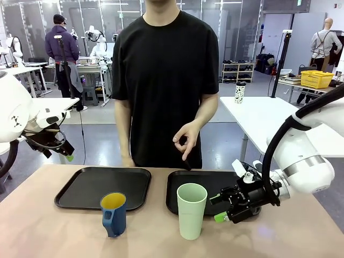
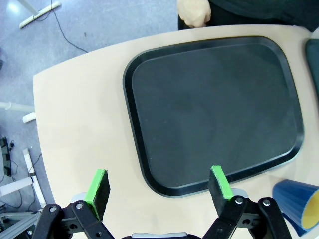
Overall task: Sort and store the cups by type.
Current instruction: Pick up the Reusable plastic cup.
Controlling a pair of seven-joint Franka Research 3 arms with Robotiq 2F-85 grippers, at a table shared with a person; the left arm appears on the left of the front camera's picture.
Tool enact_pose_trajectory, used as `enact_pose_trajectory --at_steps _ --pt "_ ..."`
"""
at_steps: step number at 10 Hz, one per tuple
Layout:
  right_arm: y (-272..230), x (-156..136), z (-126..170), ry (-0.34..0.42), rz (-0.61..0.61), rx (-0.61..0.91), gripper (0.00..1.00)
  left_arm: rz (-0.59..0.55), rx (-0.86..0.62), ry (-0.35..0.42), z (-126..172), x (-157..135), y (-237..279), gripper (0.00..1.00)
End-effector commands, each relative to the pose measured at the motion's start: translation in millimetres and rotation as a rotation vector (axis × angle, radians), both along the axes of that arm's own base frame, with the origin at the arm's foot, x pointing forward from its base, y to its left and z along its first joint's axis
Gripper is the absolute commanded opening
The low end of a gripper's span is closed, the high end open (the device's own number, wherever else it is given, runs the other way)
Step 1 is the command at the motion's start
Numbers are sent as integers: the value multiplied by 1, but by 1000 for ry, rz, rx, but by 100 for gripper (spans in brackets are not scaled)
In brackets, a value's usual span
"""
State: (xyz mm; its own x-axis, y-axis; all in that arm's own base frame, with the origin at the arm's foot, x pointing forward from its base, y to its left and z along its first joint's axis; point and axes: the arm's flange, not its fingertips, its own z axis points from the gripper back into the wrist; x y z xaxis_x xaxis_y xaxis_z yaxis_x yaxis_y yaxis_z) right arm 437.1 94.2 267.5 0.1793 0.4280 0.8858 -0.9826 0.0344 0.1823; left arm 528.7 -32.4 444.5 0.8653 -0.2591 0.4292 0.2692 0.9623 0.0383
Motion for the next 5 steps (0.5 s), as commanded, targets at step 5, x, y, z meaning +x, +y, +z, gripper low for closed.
enact_pose_trajectory --at_steps 5 --pt "18 3 -9 -32 63 144 100 2 -5 -1 1 -1 2 100"
